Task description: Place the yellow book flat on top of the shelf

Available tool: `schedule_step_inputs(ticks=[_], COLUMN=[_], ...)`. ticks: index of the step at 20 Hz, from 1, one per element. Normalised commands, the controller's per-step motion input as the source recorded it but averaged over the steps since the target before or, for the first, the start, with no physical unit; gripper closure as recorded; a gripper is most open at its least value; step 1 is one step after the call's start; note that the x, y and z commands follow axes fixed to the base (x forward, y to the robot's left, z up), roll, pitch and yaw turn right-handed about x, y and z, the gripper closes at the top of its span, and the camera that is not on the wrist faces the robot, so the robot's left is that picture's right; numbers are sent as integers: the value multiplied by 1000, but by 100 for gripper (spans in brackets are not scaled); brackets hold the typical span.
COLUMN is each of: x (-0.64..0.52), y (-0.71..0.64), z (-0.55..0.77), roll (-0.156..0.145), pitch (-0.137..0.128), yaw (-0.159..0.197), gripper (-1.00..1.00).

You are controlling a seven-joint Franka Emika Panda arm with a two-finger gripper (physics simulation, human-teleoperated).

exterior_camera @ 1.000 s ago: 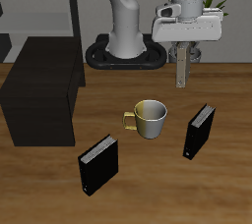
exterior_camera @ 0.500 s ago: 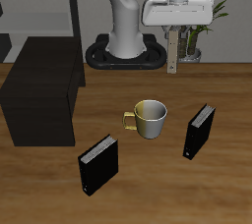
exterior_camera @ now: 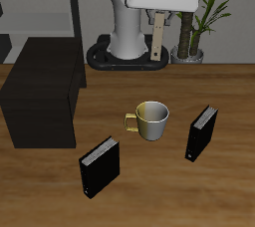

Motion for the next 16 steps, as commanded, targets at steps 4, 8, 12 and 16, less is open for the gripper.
schedule_step_inputs(ticks=[4,8,12,16], x=[196,130,150,166], y=[-589,-450,-406,-488], z=[233,51,85,33], roll=[-114,-87,-104,-170], pitch=[-78,-26,-40,-4], yaw=[112,84,111,87], gripper=[100,100,100,100])
